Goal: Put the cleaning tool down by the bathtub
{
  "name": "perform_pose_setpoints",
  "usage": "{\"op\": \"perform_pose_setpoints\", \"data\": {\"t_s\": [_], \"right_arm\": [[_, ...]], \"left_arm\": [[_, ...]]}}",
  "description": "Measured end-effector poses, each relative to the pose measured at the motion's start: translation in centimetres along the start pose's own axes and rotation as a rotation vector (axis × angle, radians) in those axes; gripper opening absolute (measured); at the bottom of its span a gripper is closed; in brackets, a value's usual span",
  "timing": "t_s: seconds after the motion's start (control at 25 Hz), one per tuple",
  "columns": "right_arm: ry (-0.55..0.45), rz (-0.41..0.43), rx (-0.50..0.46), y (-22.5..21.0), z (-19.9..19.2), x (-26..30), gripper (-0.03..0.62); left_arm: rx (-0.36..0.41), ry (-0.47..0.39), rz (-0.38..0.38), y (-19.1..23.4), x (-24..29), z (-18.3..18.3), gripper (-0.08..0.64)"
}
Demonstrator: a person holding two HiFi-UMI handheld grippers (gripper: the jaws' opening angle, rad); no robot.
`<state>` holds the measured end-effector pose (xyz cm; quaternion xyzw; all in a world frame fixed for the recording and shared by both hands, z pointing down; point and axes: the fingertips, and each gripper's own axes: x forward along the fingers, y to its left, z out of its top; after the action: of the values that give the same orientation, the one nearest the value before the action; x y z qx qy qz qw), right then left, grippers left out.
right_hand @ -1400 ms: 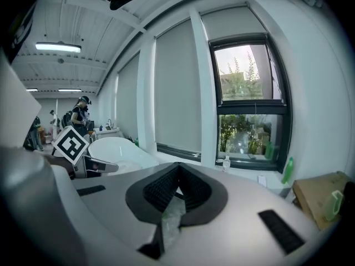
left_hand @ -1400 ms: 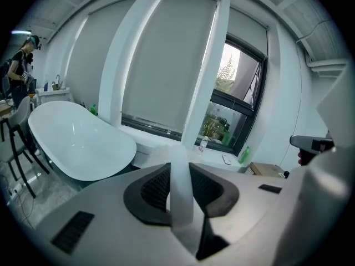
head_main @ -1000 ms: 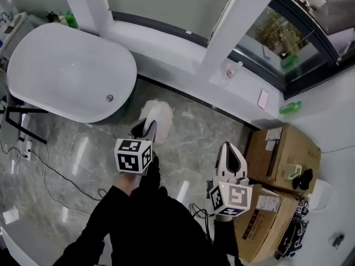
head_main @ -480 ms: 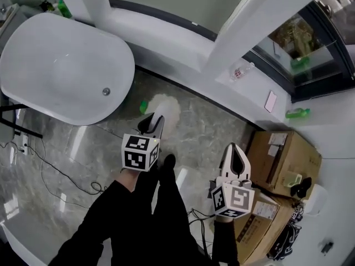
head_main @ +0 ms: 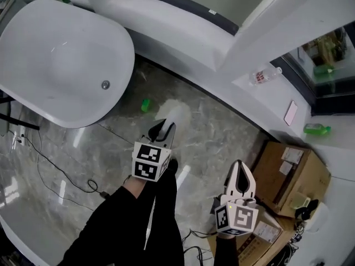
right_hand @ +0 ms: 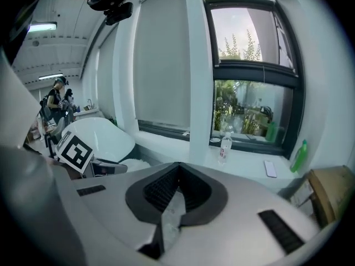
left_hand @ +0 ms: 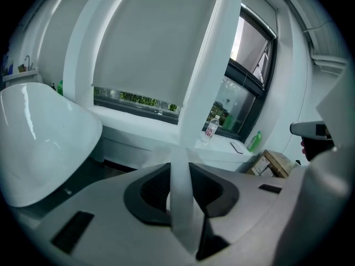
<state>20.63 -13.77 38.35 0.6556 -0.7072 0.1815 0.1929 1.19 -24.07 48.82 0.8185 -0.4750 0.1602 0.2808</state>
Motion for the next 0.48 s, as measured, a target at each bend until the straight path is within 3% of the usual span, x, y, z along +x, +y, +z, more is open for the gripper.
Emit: {"op": "perform_pose_setpoints", "data": {"t_s": [0.48], "right_arm": [[0.075, 0.057, -0.005, -0.7, -13.2, 9.7, -0.002]], "left_arm": [[0.004, 0.036, 0.061, 6.7, 11.3, -13.4, 0.100]]}}
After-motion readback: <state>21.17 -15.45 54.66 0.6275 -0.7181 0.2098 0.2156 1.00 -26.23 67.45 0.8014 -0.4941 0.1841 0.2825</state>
